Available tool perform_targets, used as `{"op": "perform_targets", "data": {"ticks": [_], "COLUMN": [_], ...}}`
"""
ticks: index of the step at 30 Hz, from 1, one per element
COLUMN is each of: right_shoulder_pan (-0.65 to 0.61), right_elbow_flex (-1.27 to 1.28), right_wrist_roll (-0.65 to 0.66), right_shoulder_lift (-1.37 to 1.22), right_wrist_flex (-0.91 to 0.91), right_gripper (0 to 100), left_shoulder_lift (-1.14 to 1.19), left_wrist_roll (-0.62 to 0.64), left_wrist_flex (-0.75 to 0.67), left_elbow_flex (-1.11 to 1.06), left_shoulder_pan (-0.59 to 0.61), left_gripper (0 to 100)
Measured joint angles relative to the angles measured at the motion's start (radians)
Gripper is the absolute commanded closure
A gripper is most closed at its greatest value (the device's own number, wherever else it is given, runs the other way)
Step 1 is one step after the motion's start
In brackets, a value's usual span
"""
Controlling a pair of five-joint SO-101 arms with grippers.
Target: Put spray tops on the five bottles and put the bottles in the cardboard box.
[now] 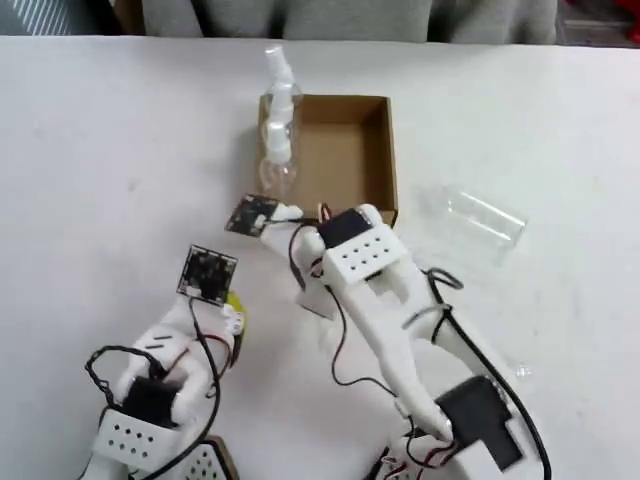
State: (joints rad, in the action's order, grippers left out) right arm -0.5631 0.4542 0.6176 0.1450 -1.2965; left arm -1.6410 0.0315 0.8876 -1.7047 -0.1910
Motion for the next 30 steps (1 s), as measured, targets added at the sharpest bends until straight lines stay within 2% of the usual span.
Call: {"op": "perform_targets", "data": {"ticks": [7, 12, 17, 22, 30], "right_shoulder_pan": [0.226, 0.321, 0.384, 0.402, 0.405], "right_elbow_flex": [0.071, 0.239, 0.333, 0.353, 0.393], "right_wrist_roll": [-0.074, -0.163, -0.221, -0.227, -0.227], "right_shoulder_lift": [0.032, 0.034, 0.034, 0.034, 0.034], "right_wrist_flex": [0.031, 0.192, 0.311, 0.379, 0.459], "right_gripper": [83.8, 98.4, 96.4, 96.9, 96.7], "left_shoulder_lift": [0.0, 0.0, 0.035, 0.261, 0.763], "left_wrist_roll": [0.041, 0.104, 0.11, 0.132, 0.342], "left_wrist_flex": [0.0, 0.0, 0.035, 0.061, 0.121], "left_elbow_flex": [0.0, 0.035, 0.152, 0.347, 0.729], "left_shoulder_pan": [0.0, -0.018, -0.063, -0.112, -0.239], "left_gripper": [97, 98, 97, 97, 97]}}
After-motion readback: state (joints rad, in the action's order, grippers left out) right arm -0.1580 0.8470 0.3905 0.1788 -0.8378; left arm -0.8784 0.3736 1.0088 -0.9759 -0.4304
